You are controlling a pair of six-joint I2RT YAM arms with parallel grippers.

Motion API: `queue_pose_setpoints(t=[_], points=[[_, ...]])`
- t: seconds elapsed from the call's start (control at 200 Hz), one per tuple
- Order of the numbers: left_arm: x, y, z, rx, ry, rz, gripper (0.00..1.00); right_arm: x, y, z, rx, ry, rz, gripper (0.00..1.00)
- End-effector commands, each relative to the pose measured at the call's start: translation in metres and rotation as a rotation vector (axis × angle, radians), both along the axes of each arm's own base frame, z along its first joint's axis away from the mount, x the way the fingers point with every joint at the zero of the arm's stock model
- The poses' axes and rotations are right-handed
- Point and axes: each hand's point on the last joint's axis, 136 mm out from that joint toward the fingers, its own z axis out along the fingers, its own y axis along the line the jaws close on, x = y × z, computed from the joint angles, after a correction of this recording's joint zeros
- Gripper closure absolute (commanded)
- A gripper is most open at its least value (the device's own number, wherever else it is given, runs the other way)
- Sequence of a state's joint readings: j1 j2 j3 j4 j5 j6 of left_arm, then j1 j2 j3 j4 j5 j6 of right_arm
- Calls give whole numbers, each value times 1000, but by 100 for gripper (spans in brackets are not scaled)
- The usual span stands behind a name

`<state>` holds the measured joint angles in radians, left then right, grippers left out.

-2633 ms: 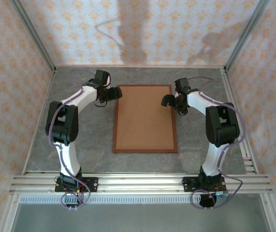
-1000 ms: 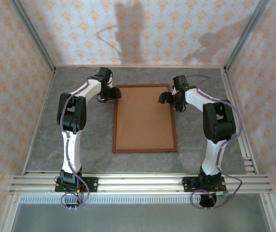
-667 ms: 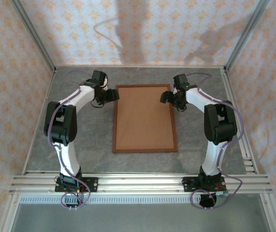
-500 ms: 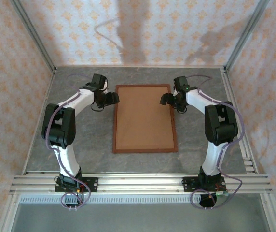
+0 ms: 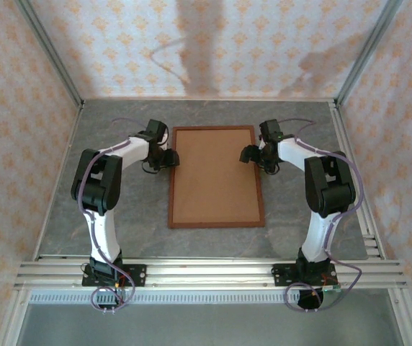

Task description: Put the photo into the frame

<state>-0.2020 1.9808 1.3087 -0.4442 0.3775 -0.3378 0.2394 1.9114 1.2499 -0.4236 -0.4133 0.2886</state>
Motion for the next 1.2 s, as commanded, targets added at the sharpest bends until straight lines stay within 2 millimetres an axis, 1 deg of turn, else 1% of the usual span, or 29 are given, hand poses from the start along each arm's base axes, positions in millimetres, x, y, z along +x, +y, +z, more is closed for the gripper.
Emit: queue_pose_setpoints(t=[0.0, 0.09, 0.195, 0.355, 0.41, 0.465, 0.561, 0.661, 0.746, 0.831, 0.971, 1.071, 1.191], points=[[-4, -2, -15, 15, 28, -24, 59, -6, 6, 4, 32, -4, 4, 20], [-8, -3, -18, 13, 37, -30, 65, -10, 9, 4, 47, 1, 9, 23], [-17, -5, -21, 9, 53, -39, 74, -21, 14, 4, 71, 13, 19, 27], [-29, -2, -12, 13, 33, -39, 82, -41, 27, 12, 154, 19, 38, 34], [-29, 0, -9, 21, 23, -41, 84, -43, 28, 16, 164, 9, 40, 34], [-28, 1, -8, 29, 20, -43, 86, -41, 24, 21, 135, -7, 40, 34], [-26, 1, -6, 35, 18, -49, 88, -28, 3, 27, -10, -34, 33, 33], [-25, 1, -4, 37, 14, -49, 89, -4, -17, 37, -161, -74, 19, 32], [-25, 1, -1, 39, 8, -53, 89, 13, -30, 38, -233, -79, 9, 32], [-25, 1, -1, 43, 11, -58, 90, 32, -35, 40, -276, -86, 8, 34], [-26, 2, -2, 41, 12, -56, 90, 54, -38, 34, -330, -69, 20, 40], [-26, 0, -2, 34, 11, -59, 90, 65, -40, 30, -362, -60, 23, 47], [-25, -1, -1, 28, 10, -60, 90, 74, -40, 24, -381, -45, 29, 52]])
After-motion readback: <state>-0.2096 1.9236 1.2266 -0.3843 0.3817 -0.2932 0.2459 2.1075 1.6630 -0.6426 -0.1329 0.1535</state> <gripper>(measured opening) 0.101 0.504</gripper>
